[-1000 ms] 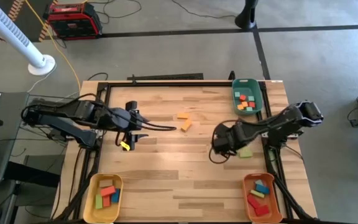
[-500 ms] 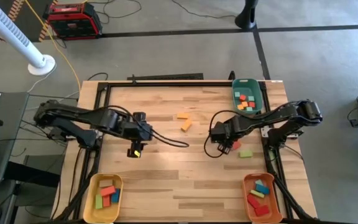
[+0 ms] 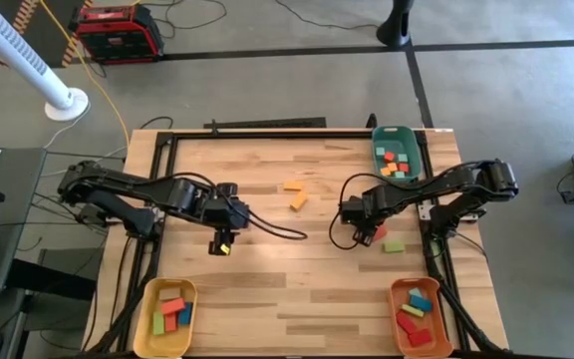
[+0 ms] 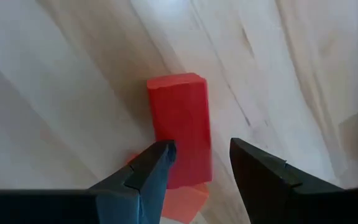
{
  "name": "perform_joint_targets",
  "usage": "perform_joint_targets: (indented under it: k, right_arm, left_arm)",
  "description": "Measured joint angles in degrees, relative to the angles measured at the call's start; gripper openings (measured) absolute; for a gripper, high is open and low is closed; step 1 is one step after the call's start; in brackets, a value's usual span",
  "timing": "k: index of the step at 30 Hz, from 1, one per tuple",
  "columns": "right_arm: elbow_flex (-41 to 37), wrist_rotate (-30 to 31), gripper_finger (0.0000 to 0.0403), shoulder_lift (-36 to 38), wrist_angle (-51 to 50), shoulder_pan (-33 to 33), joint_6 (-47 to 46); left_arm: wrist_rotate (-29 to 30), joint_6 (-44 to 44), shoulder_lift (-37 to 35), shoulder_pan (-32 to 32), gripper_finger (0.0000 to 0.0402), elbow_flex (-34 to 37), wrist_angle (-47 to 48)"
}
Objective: Sort blocks by size
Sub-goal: Put the red thick rectangle block into the yellow bin
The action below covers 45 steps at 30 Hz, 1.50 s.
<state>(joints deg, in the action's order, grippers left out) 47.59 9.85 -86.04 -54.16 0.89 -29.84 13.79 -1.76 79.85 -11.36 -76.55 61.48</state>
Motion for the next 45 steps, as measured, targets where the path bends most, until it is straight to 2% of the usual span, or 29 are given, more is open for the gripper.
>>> perform_joint_targets:
  k: [12,21,26,30,32,36,41,45]
  right_arm:
    - [-2.2,-7.1,0.0201,0.0,11.4,-0.9,1.4]
    - [-2.4,-14.5,0.0155,-0.4,28.9,0.6,-0.1]
    - [-2.4,-17.6,0.0139,-0.7,45.5,1.2,1.0]
    - [-2.1,-17.7,0.0137,-0.6,56.5,1.8,2.7]
    - [-0.9,-17.7,0.0137,-0.3,54.1,2.4,2.7]
    - [3.2,-17.2,0.0137,-0.2,40.6,5.7,2.2]
    - [6.0,-10.1,0.0136,-0.2,26.2,13.0,-3.8]
    - [8.1,-6.8,0.0136,-0.1,18.3,19.7,-10.9]
  left_arm:
    - [0.0,-6.1,0.0,-4.1,0.0245,0.0,5.4]
    - [0.1,-10.0,0.0,-8.0,0.0245,0.0,8.7]
    - [0.6,-11.0,0.0,-9.6,0.0245,0.0,8.0]
    - [0.7,-10.9,0.0,-10.3,0.0245,0.0,5.3]
    - [0.7,-10.2,0.0,-10.6,0.0245,0.0,3.1]
    - [0.7,-6.4,-0.1,-11.3,0.0245,1.9,-4.7]
    - [0.9,2.3,0.1,-11.0,0.0245,11.0,-17.5]
    - [2.5,7.9,1.1,-9.8,0.0245,17.3,-30.2]
